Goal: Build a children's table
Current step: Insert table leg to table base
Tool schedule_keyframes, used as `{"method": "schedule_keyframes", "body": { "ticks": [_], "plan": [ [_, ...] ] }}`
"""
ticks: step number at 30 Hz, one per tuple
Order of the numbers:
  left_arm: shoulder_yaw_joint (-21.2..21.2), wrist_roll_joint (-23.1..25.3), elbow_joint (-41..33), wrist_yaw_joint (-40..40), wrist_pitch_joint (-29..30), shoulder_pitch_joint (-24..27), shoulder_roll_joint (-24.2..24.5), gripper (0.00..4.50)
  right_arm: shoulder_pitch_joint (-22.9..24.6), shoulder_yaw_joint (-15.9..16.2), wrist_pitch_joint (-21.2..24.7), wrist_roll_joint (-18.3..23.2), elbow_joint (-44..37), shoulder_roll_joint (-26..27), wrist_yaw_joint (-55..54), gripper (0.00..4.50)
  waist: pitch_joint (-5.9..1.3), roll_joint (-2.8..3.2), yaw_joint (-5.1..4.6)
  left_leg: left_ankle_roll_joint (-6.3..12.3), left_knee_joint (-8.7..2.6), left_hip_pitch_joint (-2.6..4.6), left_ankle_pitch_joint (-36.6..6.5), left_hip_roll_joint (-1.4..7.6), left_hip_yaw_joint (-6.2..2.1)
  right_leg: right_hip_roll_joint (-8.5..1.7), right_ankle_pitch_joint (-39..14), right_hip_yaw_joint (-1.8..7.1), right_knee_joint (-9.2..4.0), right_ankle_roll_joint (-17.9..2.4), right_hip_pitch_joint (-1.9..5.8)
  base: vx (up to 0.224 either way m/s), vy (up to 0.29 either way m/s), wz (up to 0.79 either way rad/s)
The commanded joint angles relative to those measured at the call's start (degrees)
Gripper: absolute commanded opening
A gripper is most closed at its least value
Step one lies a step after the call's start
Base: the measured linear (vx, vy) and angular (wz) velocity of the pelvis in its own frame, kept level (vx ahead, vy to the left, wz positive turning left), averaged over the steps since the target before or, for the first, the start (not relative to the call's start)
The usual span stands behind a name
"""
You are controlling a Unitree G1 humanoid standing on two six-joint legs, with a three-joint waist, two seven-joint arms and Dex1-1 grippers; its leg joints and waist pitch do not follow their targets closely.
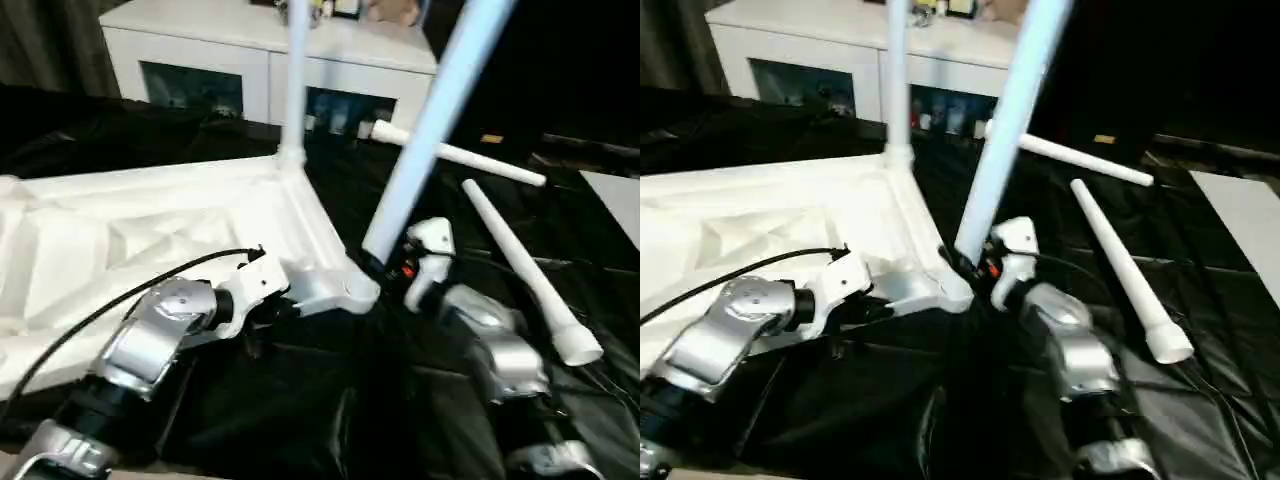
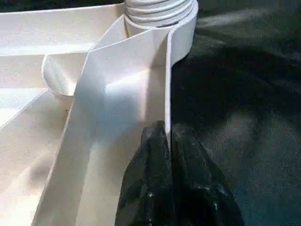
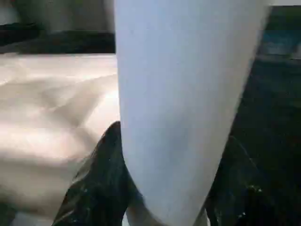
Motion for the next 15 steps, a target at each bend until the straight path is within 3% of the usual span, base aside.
{"method": "schedule_keyframes", "body": {
  "ticks": [1,4,5,6,8,9,11,12,13,15],
  "plan": [
    [0.29,-0.93,0.3,3.63,1.18,-0.98,-3.01,0.0,1.74,-2.25,3.05,-4.73,11.17,-0.63,-9.92,1.84,-1.22,0.94,-0.14,-3.04,-5.32,0.01,-23.42,1.59,-1.34,-3.91,-32.6,1.75,-6.48,-4.87,0.5,0.0,0.0,0.0],
    [0.06,-0.17,2.12,7.46,3.4,-3.39,-6.71,0.0,-1.91,-2.94,2.22,-4.33,15.03,2.67,-15.46,1.84,-1.41,1.03,-0.3,-2.89,-5.4,0.21,-23.74,1.65,-1.19,-3.69,-29.02,1.8,-6.6,-4.84,0.08,0.0,0.0,0.0],
    [0.6,0.29,4.39,11.68,5.71,-5.96,-10.53,0.0,-5.17,-3.09,1.31,-4.97,18.54,5.1,-21.18,1.84,-1.41,0.74,-0.34,-2.93,-5.42,0.35,-24.41,1.59,-1.12,-3.57,-28.96,1.69,-6.58,-4.66,-0.05,0.0,0.0,0.0],
    [1.13,0.65,5.97,14.76,6.74,-7.6,-13.16,0.0,-6.93,-3.12,0.67,-5.54,20.6,6.37,-24.53,1.84,-1.52,0.86,-0.29,-3.13,-5.34,0.6,-24.79,1.54,-1.11,-3.59,-28.57,1.61,-6.71,-4.8,-0.26,0.0,0.0,0.0],
    [1.65,1.63,9.16,19.54,7.2,-10.49,-17.87,0.0,-9.86,-2.82,-1.77,-6.46,24.55,8.53,-29.44,1.84,-1.8,0.9,0.02,-2.86,-5.19,0.7,-23.89,1.59,-0.95,-3.56,-25.55,1.7,-6.63,-5.19,-0.29,0.0,0.0,0.0],
    [1.65,1.63,9.16,19.54,7.2,-10.49,-17.87,0.0,-9.86,-2.82,-1.77,-6.46,24.55,8.53,-29.44,1.84,-1.67,0.97,0.18,-2.6,-5.12,0.73,-23.24,1.59,-0.66,-3.41,-22.72,1.72,-6.69,-5.67,-0.59,0.0,0.0,0.0],
    [1.5,3.25,11.28,22.9,5.56,-12.17,-20.21,0.0,-11.38,-3.46,-4.19,-6.73,26.94,9.87,-32.59,1.84,-1.7,0.69,0.31,-1.93,-5.18,0.3,-23.53,1.46,-0.6,-3.43,-22.02,1.68,-6.63,-5.49,-0.11,0.0,0.0,0.0],
    [1.59,3.31,11.47,23.29,5.4,-12.33,-20.53,0.0,-11.54,-3.54,-4.49,-6.78,27.19,10.02,-32.88,1.84,-1.86,0.05,0.58,-1.28,-5.24,-0.07,-21.48,1.53,-0.6,-3.72,-21.33,1.76,-6.35,-5.29,0.18,0.0,0.0,0.0],
    [1.67,3.59,11.82,24.37,4.37,-12.66,-21.09,0.0,-11.89,-3.94,-5.67,-6.77,27.56,10.42,-33.59,1.84,-2.06,0.29,0.65,-1.09,-5.23,-0.48,-18.89,1.62,-0.56,-3.78,-18.11,1.87,-6.12,-5.55,0.52,0.0,0.0,0.0],
    [1.73,3.68,11.96,24.91,3.06,-12.72,-21.17,0.0,-12.21,-4.63,-7.17,-6.14,27.49,10.76,-32.97,1.84,-2.16,0.11,0.67,-0.96,-5.29,-1.02,-16.4,1.71,-0.6,-3.69,-14.54,1.66,-5.65,-5.74,1.14,0.0,0.0,0.0]
  ]
}}
